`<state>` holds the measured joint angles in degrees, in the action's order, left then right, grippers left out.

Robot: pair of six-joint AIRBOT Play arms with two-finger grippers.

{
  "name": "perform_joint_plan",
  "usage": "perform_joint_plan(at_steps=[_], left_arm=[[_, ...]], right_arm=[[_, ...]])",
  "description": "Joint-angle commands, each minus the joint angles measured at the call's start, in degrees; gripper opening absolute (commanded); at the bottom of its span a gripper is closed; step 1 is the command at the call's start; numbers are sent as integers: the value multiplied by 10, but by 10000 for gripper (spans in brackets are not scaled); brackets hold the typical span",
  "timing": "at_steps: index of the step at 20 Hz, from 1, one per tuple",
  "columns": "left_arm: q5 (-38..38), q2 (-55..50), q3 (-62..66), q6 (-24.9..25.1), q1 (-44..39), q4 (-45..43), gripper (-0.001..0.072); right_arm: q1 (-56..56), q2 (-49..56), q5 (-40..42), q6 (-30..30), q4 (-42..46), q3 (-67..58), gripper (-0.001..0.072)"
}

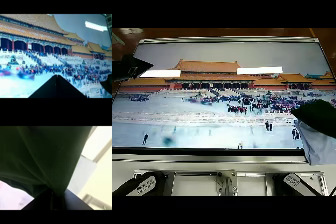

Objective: Fold the shirts.

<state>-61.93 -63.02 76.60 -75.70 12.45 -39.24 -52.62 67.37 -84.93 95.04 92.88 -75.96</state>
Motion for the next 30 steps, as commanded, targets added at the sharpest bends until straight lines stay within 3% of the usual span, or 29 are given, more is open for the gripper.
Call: perform_joint_plan(at_steps=[1,5,6,8,9,13,15,16,18,20,21,22,23,24,26,30], left_arm=[[-7,0,0,2,0,0,41],[-7,0,0,1,0,0,41],[-7,0,0,1,0,2,41],[-7,0,0,-1,0,2,41],[-7,0,0,0,0,2,41],[-7,0,0,0,0,2,40],[-7,-1,1,2,-10,-27,38],[-8,-3,1,-2,-32,-75,37],[-29,-18,5,-49,-103,-206,37],[-90,-51,16,-106,-195,-345,38],[-134,-74,24,-129,-243,-408,39],[-173,-97,31,-142,-283,-456,92],[-203,-122,36,-145,-318,-490,487],[-221,-141,38,-146,-343,-510,705],[-229,-165,38,-145,-375,-536,712],[-228,-176,38,-144,-385,-536,711]], right_arm=[[-51,0,-56,20,25,69,68],[-73,-27,-5,48,22,199,69],[-73,-30,12,59,17,224,118],[-73,-30,37,49,11,254,589],[-73,-30,37,39,14,255,633],[-73,-74,45,31,27,203,604],[-71,-114,122,-18,-54,147,587],[-63,-133,172,-54,-116,123,590],[-9,-162,250,-111,-213,87,666],[85,-168,240,-157,-229,75,666],[147,-165,188,-165,-209,75,667],[209,-153,125,-164,-176,76,667],[257,-137,85,-151,-142,82,667],[295,-116,55,-119,-115,88,667],[336,-75,2,-78,-124,89,667],[390,-34,-7,-73,-166,89,667]])
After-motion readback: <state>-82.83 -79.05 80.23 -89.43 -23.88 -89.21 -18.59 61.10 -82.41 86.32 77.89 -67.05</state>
